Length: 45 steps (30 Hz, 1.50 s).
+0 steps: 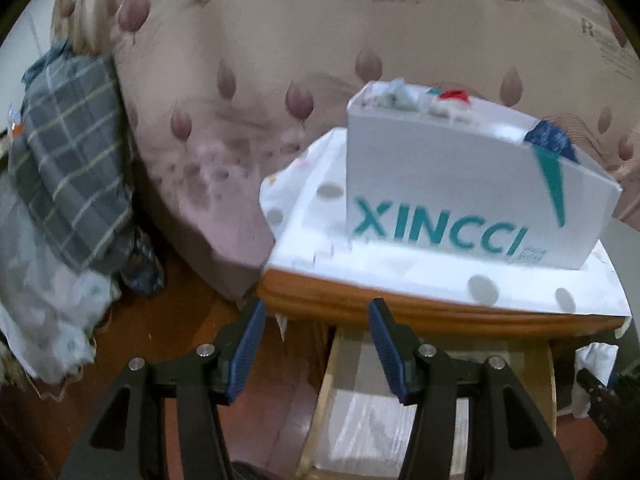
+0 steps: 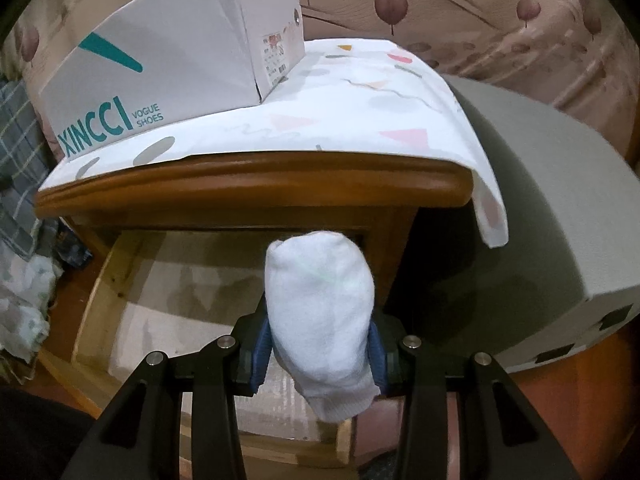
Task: Take underwear out of drawer
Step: 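Withdraw the left tool from the box toward the dresser edge, then carry the white underwear with the right tool over the white box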
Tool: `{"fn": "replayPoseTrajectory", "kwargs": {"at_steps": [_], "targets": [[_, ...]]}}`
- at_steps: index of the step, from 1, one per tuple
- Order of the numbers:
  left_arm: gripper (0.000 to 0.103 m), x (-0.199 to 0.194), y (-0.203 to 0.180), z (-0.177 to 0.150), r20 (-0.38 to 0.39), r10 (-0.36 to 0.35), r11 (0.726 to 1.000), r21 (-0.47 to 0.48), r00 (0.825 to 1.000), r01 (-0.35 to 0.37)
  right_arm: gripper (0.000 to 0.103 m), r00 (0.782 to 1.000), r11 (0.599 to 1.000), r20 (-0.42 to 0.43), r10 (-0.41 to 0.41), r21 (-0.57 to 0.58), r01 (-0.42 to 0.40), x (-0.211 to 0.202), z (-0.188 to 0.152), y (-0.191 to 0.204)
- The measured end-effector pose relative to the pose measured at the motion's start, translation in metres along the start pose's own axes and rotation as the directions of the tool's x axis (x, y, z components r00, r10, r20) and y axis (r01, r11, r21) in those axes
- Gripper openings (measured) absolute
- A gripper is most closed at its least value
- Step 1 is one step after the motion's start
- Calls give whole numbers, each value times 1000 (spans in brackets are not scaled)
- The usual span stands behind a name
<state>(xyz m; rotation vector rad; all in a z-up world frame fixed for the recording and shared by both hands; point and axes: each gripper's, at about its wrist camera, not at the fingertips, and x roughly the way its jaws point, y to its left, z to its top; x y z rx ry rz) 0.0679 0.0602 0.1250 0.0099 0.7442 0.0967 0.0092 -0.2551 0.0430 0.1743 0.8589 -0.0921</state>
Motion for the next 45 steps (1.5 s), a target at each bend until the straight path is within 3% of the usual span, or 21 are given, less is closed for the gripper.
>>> {"fn": "replayPoseTrajectory", "kwargs": {"at_steps": [7, 14, 24, 30, 38, 45], "targets": [[55, 20, 4, -19, -11, 33, 999, -43, 999, -34, 38, 1000, 999, 19, -10, -36, 10, -2, -1, 8], [55, 42, 19, -27, -87, 46, 996, -75, 995, -53, 38, 996, 998, 88, 1, -60, 4, -17, 3, 19], [55, 46, 26, -26, -84, 116, 991, -50, 990, -120, 38, 998, 999, 59, 32, 0, -32, -42, 19, 23], [55, 41, 30, -23, -66, 128, 990, -44, 990, -131, 38, 996, 999, 88, 15, -38, -12, -78, 53, 30], [55, 43, 37, -22, -89, 127, 989, -64, 988, -133, 38, 986, 992, 167, 24, -122, -4, -122, 124, 61], [55, 45, 41, -22, -101, 116, 989, -76, 988, -123, 38, 977, 986, 208, 39, -167, -4, -125, 181, 100]]}}
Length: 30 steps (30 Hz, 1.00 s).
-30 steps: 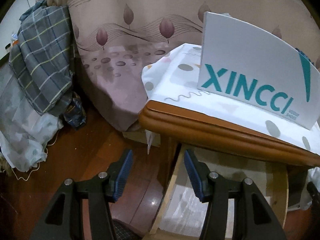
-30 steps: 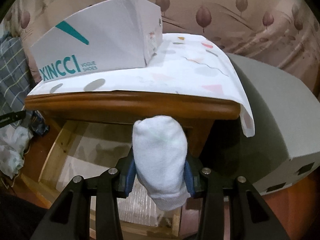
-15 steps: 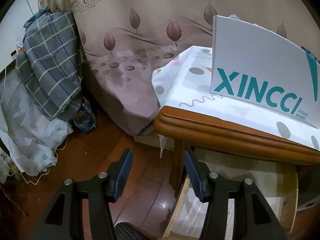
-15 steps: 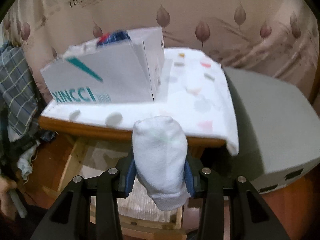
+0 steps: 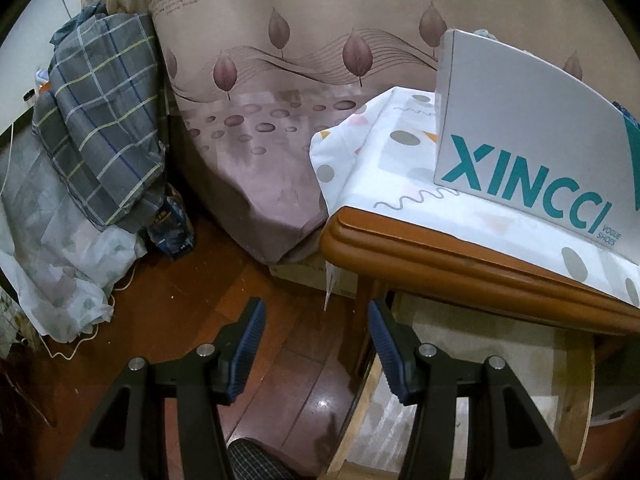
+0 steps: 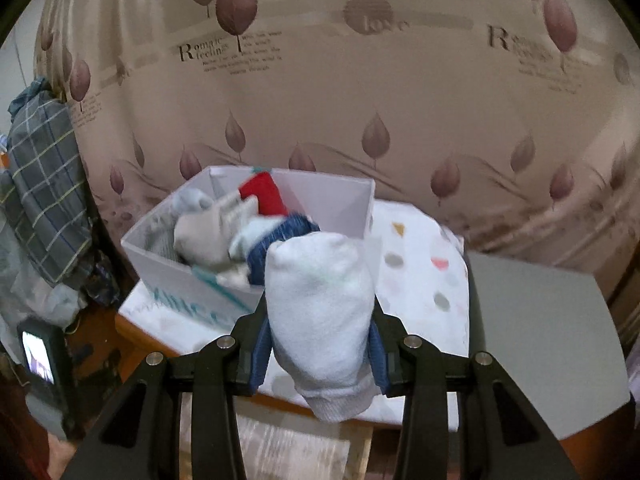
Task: Take underwear out of drawer
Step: 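Carry the white underwear with the right tool over the white box, then lower the white underwear into the box and open the right tool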
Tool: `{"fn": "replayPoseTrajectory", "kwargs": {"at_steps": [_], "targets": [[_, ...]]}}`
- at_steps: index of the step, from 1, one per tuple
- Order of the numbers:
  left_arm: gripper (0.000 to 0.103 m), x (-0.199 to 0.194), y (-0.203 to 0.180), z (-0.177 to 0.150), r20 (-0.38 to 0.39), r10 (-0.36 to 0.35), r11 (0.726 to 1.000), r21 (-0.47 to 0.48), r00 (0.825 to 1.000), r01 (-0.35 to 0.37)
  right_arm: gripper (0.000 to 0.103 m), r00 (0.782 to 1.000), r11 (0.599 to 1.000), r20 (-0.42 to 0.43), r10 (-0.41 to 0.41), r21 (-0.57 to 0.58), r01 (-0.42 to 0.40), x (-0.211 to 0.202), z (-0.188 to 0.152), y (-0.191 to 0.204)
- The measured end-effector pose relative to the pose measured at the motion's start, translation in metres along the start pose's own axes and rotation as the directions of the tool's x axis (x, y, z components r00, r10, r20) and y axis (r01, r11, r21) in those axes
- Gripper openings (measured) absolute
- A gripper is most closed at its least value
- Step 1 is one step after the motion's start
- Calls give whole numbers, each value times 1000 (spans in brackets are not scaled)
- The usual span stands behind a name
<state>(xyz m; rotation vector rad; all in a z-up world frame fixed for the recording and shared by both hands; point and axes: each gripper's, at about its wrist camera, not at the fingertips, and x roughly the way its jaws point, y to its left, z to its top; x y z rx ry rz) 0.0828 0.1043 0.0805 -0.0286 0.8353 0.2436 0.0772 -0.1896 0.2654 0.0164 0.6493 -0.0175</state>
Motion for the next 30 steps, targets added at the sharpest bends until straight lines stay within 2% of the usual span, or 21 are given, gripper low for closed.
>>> {"fn": "replayPoseTrajectory", "kwargs": {"at_steps": [14, 22, 30], "targets": [[55, 5, 4, 2, -11, -1, 1000, -21, 1000, 1, 38, 999, 997, -47, 16, -72, -19, 78, 78, 58], [55, 5, 8, 2, -19, -13, 999, -38, 1000, 12, 39, 993, 998, -115, 15, -66, -23, 133, 86, 75], [55, 5, 9, 2, -28, -24, 999, -38, 999, 23, 43, 985, 998, -173, 16, -56, -27, 167, 81, 80]]}}
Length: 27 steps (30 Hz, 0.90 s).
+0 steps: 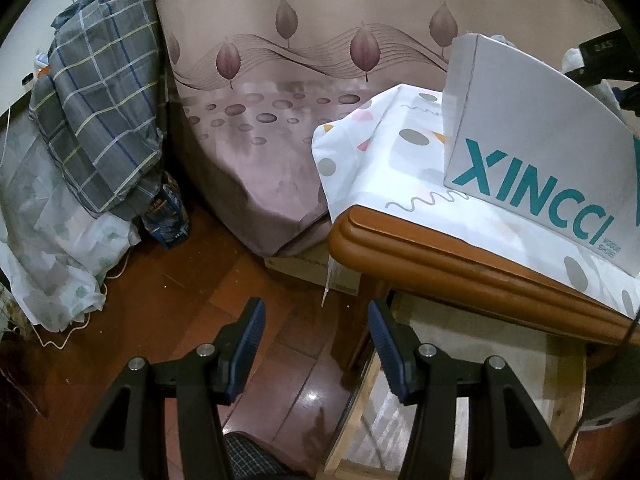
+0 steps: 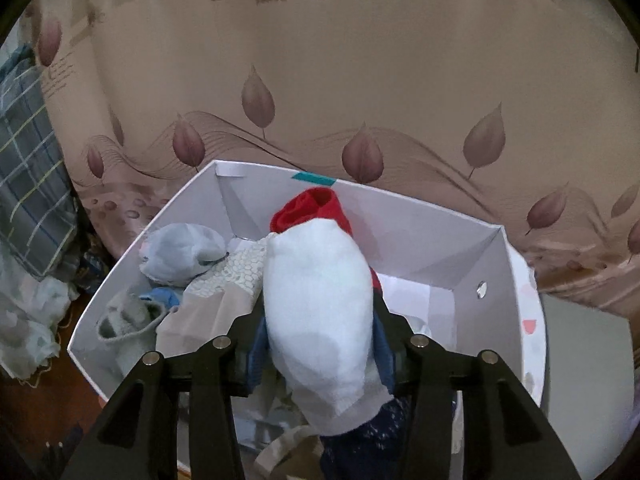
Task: Take underwear out of drawer
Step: 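Lower the white underwear into the box and open the right tool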
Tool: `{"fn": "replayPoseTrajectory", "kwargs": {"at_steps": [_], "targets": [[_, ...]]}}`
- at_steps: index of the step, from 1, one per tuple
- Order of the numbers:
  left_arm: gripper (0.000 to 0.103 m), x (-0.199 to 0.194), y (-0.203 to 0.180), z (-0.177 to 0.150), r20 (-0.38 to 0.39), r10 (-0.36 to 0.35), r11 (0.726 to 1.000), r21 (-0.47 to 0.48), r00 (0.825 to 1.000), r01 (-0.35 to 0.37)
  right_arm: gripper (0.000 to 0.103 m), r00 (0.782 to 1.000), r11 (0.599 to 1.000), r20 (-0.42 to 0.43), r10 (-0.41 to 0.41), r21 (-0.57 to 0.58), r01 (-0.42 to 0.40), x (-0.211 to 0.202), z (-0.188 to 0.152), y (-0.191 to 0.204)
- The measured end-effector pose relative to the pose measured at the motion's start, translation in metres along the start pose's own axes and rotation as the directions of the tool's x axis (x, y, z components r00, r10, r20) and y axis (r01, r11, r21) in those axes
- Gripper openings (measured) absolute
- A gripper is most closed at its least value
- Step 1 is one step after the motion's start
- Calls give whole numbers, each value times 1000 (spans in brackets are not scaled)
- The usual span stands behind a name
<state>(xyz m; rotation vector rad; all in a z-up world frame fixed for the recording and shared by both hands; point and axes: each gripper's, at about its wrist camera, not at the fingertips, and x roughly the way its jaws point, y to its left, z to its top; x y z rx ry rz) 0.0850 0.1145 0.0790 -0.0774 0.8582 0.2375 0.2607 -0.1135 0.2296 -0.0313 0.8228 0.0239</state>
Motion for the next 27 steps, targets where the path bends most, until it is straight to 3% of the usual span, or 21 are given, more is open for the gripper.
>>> {"fn": "replayPoseTrajectory", "kwargs": {"at_steps": [6, 11, 16, 20, 27], "targets": [[55, 0, -1, 0, 0, -7, 1000, 0, 1000, 7, 48, 1000, 999, -6, -28, -31, 28, 8, 2, 8], [55, 2, -2, -1, 2, -7, 1000, 4, 1000, 7, 69, 997, 995, 23, -68, -69, 70, 6, 0, 12], [55, 6, -5, -2, -9, -6, 1000, 11, 1000, 6, 78, 996, 995, 34, -82, -48, 83, -2, -4, 8], [55, 6, -6, -2, -1, -2, 1000, 18, 1000, 2, 90, 994, 995, 66, -83, -53, 86, -16, -4, 9], [55, 5, -9, -4, -1, -1, 999, 32, 1000, 1, 95, 988, 995, 143, -61, -65, 71, -60, -4, 13]]}}
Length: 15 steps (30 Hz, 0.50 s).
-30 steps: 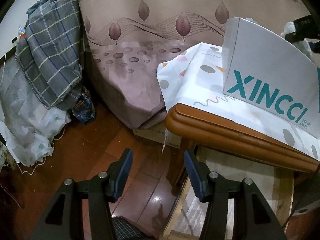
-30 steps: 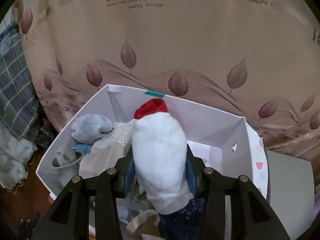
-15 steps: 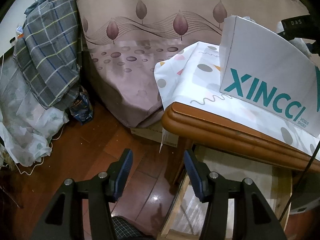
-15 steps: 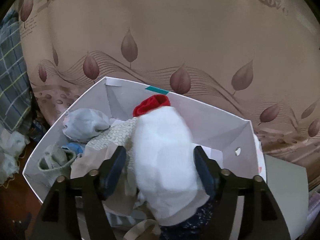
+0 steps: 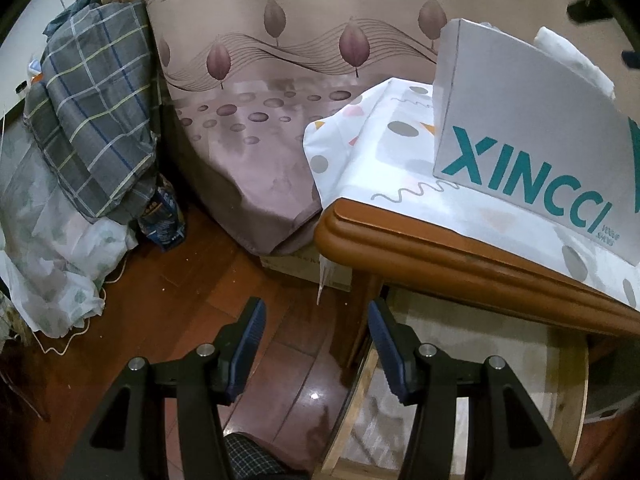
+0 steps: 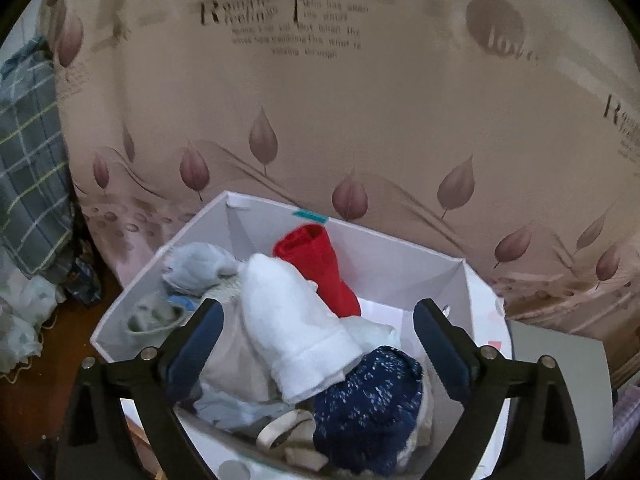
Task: Take underwear out of drawer
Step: 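Lower the white underwear into the box and open the right tool, then withdraw the right tool from the box back over the empty drawer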
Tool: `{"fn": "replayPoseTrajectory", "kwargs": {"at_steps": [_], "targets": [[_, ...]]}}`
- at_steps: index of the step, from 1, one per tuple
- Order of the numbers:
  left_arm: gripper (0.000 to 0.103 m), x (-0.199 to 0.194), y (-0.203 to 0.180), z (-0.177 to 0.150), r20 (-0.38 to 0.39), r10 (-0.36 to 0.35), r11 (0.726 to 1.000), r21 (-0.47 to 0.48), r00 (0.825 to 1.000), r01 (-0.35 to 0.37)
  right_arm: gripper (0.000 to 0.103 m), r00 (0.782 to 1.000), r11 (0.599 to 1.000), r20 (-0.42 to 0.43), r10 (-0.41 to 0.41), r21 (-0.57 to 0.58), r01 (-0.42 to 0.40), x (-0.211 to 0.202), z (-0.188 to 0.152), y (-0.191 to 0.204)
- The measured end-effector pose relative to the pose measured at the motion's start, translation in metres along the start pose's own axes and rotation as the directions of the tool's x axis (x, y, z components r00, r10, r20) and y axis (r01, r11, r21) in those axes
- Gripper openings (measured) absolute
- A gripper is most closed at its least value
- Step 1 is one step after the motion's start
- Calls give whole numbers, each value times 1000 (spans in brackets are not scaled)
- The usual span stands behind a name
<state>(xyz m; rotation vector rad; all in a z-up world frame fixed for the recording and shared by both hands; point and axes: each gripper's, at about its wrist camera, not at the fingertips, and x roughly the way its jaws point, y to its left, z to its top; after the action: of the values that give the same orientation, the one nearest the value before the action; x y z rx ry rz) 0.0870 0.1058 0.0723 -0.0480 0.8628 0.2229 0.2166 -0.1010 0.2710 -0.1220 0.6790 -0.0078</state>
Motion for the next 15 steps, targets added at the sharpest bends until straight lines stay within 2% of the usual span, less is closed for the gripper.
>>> {"fn": "replayPoseTrajectory", "kwargs": {"at_steps": [3, 9, 12, 15], "targets": [[55, -1, -3, -1, 4, 6, 1000, 16, 1000, -6, 100, 999, 1000, 45, 27, 9, -27, -28, -5, -2], [55, -3, -11, -4, 11, 8, 999, 43, 1000, -9, 102, 994, 998, 98, 58, 12, -59, -74, -35, -1], [55, -4, -16, -7, 15, 14, 998, 65, 1000, -15, 102, 992, 998, 112, 58, 24, -61, -94, -63, -3], [55, -7, -23, -9, 27, 18, 996, 85, 999, -21, 102, 994, 997, 86, 62, 40, -65, -104, -103, -4]]}}
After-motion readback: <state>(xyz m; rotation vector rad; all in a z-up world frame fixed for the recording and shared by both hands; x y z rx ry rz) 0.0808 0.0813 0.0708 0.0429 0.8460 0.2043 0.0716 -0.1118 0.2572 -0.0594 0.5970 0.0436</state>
